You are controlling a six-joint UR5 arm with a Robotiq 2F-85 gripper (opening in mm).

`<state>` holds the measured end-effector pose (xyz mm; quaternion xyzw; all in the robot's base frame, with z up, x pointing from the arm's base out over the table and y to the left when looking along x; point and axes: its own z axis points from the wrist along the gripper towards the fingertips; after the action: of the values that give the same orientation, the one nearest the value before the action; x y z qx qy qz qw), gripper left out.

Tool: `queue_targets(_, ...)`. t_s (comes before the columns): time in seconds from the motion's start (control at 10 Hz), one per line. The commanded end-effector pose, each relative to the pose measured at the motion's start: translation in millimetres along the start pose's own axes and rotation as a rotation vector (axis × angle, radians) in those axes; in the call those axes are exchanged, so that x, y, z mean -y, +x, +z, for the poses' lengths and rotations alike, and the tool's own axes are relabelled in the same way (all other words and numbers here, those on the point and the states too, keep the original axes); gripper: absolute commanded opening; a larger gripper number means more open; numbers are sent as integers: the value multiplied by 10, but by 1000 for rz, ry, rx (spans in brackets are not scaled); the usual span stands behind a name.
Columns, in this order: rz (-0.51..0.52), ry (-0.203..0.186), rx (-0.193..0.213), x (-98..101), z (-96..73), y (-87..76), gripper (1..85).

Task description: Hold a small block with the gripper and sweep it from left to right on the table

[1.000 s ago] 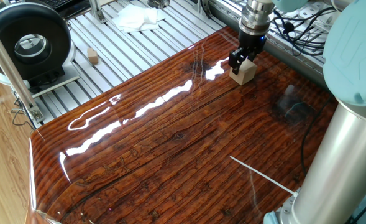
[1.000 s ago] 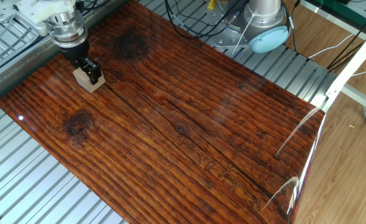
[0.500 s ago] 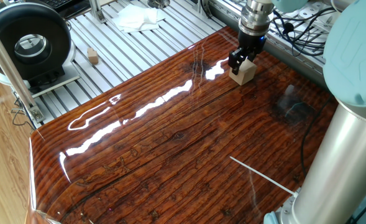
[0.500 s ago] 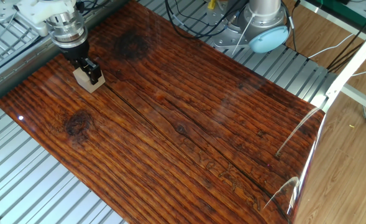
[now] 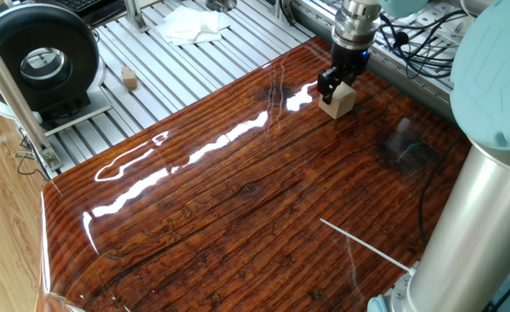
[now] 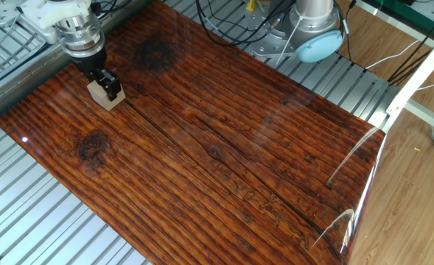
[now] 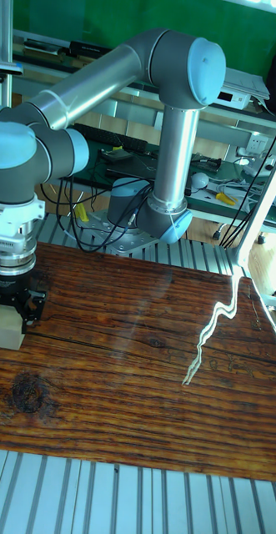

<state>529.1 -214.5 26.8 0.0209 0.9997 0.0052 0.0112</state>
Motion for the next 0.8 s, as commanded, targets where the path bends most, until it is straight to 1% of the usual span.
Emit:
queue_targets(0.0,7,-7,6,-10,-3,-18,10)
queue_targets(0.3,11,-5,5,-41,-17,-7,10)
queue_targets(0.7,11,-7,2,-36,-12,-10,10)
